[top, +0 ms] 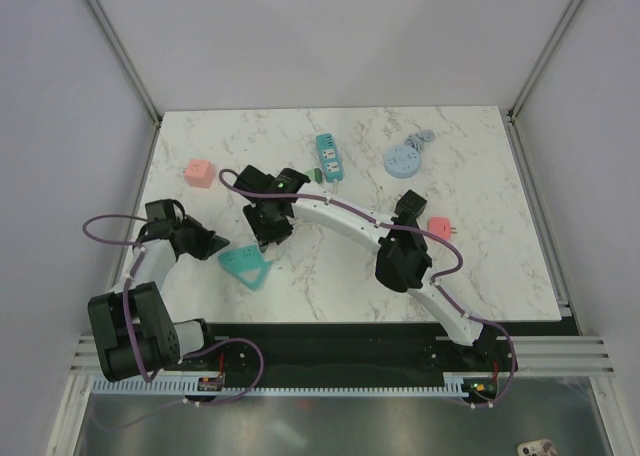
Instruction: Insert the plug
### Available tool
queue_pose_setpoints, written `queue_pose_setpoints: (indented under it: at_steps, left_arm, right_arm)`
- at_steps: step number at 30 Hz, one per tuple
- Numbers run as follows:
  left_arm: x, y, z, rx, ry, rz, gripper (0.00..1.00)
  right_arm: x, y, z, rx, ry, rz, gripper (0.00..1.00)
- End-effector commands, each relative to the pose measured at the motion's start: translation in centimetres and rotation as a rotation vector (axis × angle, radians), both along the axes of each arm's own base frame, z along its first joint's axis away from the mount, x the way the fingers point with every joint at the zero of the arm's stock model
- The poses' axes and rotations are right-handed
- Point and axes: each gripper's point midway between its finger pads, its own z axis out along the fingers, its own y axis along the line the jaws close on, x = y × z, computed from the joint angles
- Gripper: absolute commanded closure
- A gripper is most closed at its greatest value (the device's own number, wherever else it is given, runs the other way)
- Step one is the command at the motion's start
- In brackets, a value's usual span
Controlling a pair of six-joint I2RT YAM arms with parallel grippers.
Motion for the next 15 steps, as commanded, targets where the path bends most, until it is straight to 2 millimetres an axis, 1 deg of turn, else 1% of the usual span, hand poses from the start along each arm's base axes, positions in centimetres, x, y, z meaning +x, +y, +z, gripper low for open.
queue_pose_setpoints:
  at_steps: [1, 3, 5, 9, 11, 12, 13, 15]
  left_arm:
    - [-1.0, 1.0, -0.1, 0.071, 0.003, 0.015, 0.98]
    - [-1.3, 0.7, 0.0, 0.053, 0.000, 0.014, 0.98]
    - [-1.8, 0.3, -0.6, 0.042, 0.018, 0.008, 0.98]
    - [-2.8, 0.7, -1.7, 0.059, 0.063, 0.032, 0.98]
    - [-3.3, 0.5, -2.3, 0.051, 0.087, 0.044, 0.98]
    - [-3.3, 0.4, -2.3, 0.044, 0.087, 0.045, 0.98]
    - [-3.6, 0.2, -2.6, 0.035, 0.099, 0.045, 0.98]
    - [-3.6, -0.1, -2.6, 0.014, 0.092, 0.043, 0.98]
  right_arm:
    - [-1.4, -1.7, -0.2, -0.075, 0.035, 0.016, 1.00]
    - [-1.6, -1.9, -0.7, -0.092, 0.040, 0.025, 1.00]
    - [-1.5, -2.0, -0.7, -0.098, 0.039, 0.026, 1.00]
    - [-1.3, -1.9, -1.2, -0.107, 0.035, 0.029, 1.00]
    - [-1.1, -1.4, -1.3, -0.097, 0.034, 0.039, 1.00]
    - [-1.2, -1.4, -1.6, -0.101, 0.040, 0.040, 1.00]
    - [-1.0, -1.0, -1.3, -0.085, 0.031, 0.042, 1.00]
    - [-0.8, -0.6, -1.1, -0.069, 0.021, 0.045, 1.00]
